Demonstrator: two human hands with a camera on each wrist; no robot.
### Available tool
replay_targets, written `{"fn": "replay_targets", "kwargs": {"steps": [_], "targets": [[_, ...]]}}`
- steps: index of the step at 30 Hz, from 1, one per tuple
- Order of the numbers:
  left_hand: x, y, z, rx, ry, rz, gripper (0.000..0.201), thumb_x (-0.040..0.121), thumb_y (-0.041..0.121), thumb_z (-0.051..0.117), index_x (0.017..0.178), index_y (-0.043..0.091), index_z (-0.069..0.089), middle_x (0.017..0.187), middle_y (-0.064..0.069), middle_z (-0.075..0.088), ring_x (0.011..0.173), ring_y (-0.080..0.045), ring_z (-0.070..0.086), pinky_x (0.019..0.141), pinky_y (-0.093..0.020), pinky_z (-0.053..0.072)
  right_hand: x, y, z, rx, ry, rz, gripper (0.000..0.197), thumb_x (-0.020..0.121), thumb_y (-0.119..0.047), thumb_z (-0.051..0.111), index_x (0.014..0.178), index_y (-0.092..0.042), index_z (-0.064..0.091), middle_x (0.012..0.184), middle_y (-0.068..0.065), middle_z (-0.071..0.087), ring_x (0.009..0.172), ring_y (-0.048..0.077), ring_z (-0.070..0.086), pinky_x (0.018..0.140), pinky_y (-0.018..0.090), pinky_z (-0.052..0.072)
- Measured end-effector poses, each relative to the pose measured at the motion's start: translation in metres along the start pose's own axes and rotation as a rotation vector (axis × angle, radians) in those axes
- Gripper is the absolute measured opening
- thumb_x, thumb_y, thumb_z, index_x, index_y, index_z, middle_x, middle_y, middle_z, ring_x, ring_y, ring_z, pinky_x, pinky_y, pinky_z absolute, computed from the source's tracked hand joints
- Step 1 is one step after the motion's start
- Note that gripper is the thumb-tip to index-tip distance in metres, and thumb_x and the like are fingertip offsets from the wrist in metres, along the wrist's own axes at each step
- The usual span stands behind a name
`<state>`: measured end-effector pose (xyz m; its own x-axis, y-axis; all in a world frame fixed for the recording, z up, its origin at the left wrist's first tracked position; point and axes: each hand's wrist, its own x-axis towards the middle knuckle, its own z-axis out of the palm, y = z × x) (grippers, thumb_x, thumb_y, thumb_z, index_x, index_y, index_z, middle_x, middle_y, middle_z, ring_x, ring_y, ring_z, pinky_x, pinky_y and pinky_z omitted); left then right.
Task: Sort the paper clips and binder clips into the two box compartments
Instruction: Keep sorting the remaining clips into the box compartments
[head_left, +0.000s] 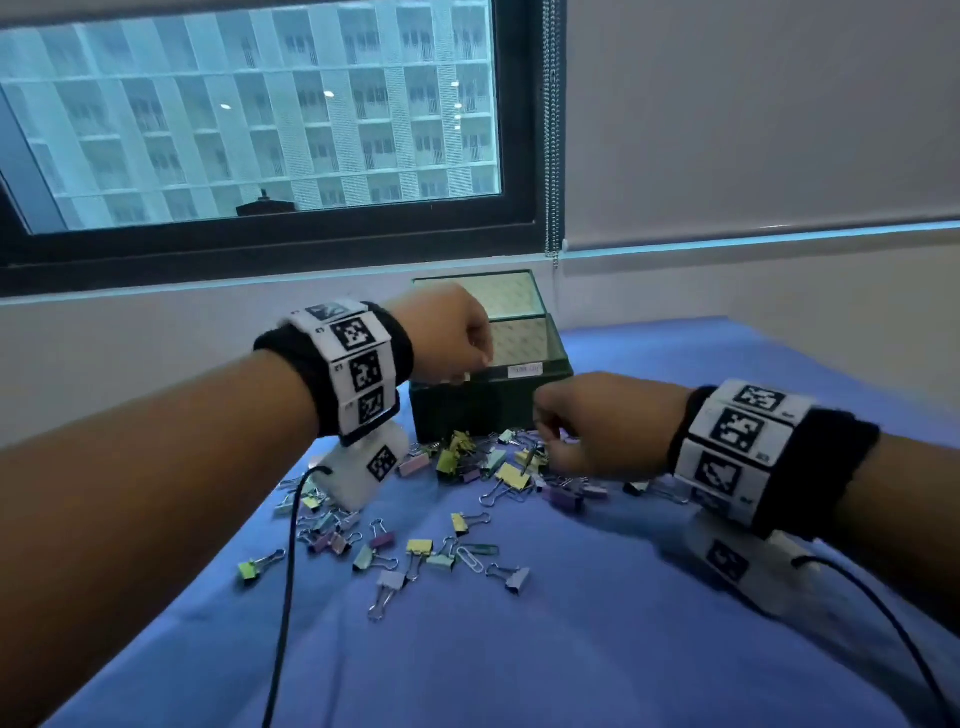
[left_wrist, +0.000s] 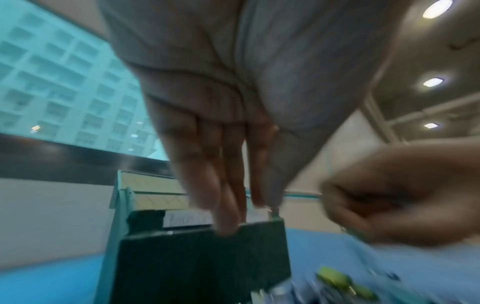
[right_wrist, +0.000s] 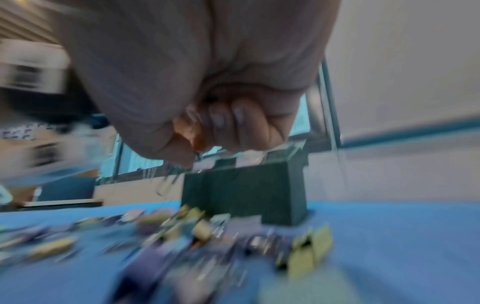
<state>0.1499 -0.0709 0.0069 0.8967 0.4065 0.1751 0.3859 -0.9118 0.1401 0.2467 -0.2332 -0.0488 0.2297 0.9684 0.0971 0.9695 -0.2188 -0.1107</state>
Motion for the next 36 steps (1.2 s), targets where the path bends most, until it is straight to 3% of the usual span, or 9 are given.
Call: {"fn": "replay_targets", "kwargs": {"steps": [4,10,13,18,20,23,27,31,36], "targets": [[-0.060,0.004,0.013,0.158,-0.325,0.158,0.019,0.083,0.030,0.071,0.102,0.032,0.072,0.091,0.017,0.070,0.083,-0.006,0.066,0.080,-0.025,0.054,0.054,0.016,-0.031,-0.072,0.128,0.119,0.002,0.085,-0.020,0.059,0.083,-0.019,0.059,0.084,0.001,0.062,0.076,0.021,0.054,0.064,0.026,0.038],[-0.102,-0.008,0.033,0.104,-0.380,0.135,0.037,0.076,0.053,0.073,0.109,0.037,0.067,0.093,0.018,0.067,0.084,-0.005,0.064,0.079,-0.026,0.054,0.109,0.010,-0.029,-0.248,0.124,0.206,0.038,0.086,-0.006,0.055,0.122,-0.014,0.061,0.122,0.007,0.063,0.108,0.027,0.060,0.089,0.034,0.052],[-0.107,-0.012,0.038,0.026,-0.406,0.109,0.027,0.082,0.045,0.071,0.108,0.037,0.068,0.092,0.017,0.069,0.072,-0.002,0.063,0.071,-0.021,0.052,0.114,0.004,-0.023,-0.226,0.112,0.188,0.049,0.086,-0.005,0.055,0.131,-0.024,0.057,0.134,0.002,0.055,0.118,0.025,0.056,0.092,0.032,0.047],[-0.104,-0.010,0.046,0.125,-0.301,0.135,0.009,0.085,0.030,0.062,0.091,0.028,0.068,0.084,0.013,0.065,0.079,-0.012,0.060,0.070,-0.026,0.051,0.071,-0.018,-0.014,-0.185,0.126,0.012,0.019,0.081,-0.013,0.059,0.090,-0.028,0.066,0.091,-0.006,0.063,0.089,0.021,0.063,0.077,0.033,0.054],[-0.103,-0.011,0.049,0.131,-0.290,0.109,0.009,0.081,0.028,0.062,0.089,0.027,0.067,0.080,0.012,0.063,0.078,-0.014,0.059,0.068,-0.026,0.050,0.045,-0.030,-0.002,-0.160,-0.083,-0.024,0.016,0.081,-0.024,0.064,0.095,-0.031,0.066,0.085,-0.011,0.062,0.081,0.014,0.061,0.073,0.029,0.052],[-0.098,-0.014,0.051,0.184,-0.306,0.057,0.018,0.079,0.026,0.068,0.097,0.024,0.068,0.093,0.008,0.067,0.085,-0.018,0.062,0.066,-0.025,0.047,0.027,-0.034,0.015,-0.191,-0.251,-0.006,0.034,0.080,-0.034,0.067,0.113,-0.033,0.059,0.100,-0.008,0.062,0.088,0.016,0.061,0.079,0.031,0.052],[-0.094,-0.019,0.054,0.104,-0.278,0.062,0.047,0.073,0.026,0.076,0.116,0.031,0.056,0.117,0.005,0.056,0.103,-0.019,0.059,0.086,-0.034,0.054,0.027,-0.024,0.020,-0.173,-0.194,0.028,0.018,0.083,-0.032,0.064,0.100,-0.029,0.060,0.092,-0.010,0.061,0.085,0.016,0.060,0.076,0.030,0.052],[-0.094,-0.021,0.060,0.151,-0.281,0.143,0.058,0.080,0.029,0.067,0.134,0.034,0.046,0.134,0.004,0.046,0.123,-0.023,0.044,0.101,-0.043,0.044,0.026,-0.021,0.021,-0.127,-0.149,0.060,0.005,0.082,-0.031,0.059,0.087,-0.029,0.058,0.088,-0.008,0.063,0.080,0.015,0.060,0.074,0.033,0.054],[-0.085,-0.030,0.062,0.300,-0.302,0.050,0.048,0.084,0.035,0.058,0.131,0.041,0.050,0.136,0.013,0.048,0.126,-0.027,0.035,0.098,-0.043,0.036,0.029,-0.019,0.015,-0.124,0.078,0.126,0.011,0.082,-0.028,0.052,0.071,-0.024,0.051,0.077,-0.004,0.056,0.069,0.019,0.057,0.063,0.034,0.053]]}}
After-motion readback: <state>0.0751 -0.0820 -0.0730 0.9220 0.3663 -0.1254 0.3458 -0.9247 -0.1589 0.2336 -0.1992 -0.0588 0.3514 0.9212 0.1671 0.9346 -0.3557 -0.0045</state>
